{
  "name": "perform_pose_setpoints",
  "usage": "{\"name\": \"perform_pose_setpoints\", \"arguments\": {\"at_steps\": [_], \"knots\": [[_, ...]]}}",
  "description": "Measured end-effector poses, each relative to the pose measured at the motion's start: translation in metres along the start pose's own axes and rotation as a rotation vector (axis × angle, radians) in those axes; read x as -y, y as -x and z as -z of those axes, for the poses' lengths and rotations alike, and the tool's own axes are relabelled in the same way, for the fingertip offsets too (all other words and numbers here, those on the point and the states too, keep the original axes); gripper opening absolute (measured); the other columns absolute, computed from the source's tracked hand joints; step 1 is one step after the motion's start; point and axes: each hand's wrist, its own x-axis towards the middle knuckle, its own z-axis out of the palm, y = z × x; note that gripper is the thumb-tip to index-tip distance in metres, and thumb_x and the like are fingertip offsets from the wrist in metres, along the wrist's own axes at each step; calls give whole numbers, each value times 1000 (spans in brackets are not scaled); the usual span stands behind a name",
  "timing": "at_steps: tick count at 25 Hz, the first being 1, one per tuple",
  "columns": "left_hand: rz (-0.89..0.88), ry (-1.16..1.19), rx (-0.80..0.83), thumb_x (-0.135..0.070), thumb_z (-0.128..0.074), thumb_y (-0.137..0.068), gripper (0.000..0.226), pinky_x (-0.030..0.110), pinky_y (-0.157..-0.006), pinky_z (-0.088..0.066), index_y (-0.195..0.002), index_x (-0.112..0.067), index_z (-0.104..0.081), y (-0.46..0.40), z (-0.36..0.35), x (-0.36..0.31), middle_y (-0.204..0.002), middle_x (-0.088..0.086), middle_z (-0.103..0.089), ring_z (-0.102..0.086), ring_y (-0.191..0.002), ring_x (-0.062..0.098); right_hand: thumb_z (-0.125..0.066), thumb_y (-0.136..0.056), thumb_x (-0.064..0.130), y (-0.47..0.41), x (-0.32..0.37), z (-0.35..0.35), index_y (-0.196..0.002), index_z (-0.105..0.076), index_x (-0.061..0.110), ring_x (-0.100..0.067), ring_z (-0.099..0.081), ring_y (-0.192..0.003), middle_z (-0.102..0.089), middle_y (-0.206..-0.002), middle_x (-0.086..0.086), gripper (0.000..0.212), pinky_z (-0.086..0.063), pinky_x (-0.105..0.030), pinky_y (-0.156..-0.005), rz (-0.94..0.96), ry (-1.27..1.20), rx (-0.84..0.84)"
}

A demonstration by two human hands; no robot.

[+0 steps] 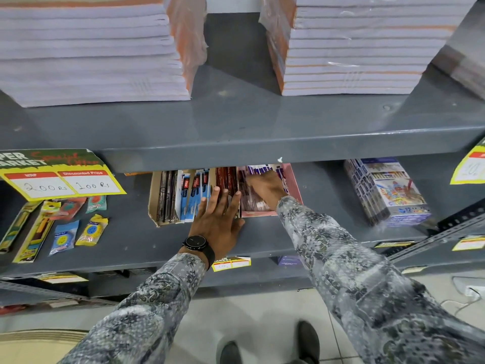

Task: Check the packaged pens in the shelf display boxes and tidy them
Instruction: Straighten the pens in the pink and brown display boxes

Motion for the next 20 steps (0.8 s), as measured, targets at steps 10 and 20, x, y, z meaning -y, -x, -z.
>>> {"name": "perform_pose_setpoints", "arguments": {"at_steps": [10, 20], "knots": [[-7, -2, -20, -48, -29, -102, 67, 52, -127, -5, -160, -27, 0, -1, -2, -4, -170, 4, -12, 8, -157, 26, -51, -95, 41, -7, -24, -1, -155, -34, 19, -43, -26, -152, -31, -162, -18, 66, -25, -67, -119, 473, 885, -82], [-36, 26, -61, -48, -31, -103, 68, 51, -127, -5, -160, -22, -6, 1, 3, -1, -170, 7, -12, 3, -157, 28, -32, -102, 57, -10, -21, 8, -164, -2, 26, -34, 6, -159, 7, -173, -8, 75, 4, -66, -122, 329, 845, 206]]}}
